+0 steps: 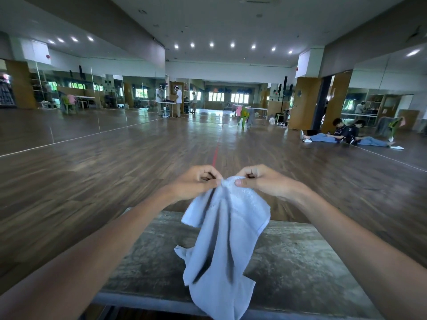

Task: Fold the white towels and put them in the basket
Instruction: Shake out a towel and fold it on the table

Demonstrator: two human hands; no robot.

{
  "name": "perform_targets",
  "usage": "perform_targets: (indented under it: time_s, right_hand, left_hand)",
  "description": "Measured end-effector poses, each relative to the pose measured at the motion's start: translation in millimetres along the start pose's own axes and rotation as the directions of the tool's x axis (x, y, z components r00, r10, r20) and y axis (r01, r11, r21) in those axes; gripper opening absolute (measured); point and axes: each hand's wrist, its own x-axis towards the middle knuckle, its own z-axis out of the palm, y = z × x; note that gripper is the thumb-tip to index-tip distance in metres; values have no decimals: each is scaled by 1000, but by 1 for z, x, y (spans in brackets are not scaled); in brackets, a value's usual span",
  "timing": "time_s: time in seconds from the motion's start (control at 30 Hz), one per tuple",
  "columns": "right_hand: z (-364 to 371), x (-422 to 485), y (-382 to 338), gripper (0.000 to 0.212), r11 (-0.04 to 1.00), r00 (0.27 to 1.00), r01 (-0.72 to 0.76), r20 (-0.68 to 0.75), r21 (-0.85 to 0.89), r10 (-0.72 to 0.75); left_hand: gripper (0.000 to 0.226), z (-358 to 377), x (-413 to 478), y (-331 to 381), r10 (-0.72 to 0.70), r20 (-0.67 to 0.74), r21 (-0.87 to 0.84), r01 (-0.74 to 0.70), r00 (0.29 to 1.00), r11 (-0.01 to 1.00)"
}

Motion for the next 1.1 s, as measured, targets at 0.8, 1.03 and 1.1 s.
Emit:
perform_targets:
  time_s: [0.8,1.03,1.1]
  right_hand:
    - [-70,-30,-25,13,799,988,-126,2,-588,157]
    - [-110,-31,-32,14,688,986,-115,-165,-717,-7]
    - [-126,-30,-47,9,680,975,-120,-217,-723,-58]
  left_hand:
    - [18,-18,8,-3,146,126,894,-176,981,411]
    - [16,-78,18,15,32,-97,775,55,995,629]
    - [19,-97,28,36,73,-147,737,60,986,674]
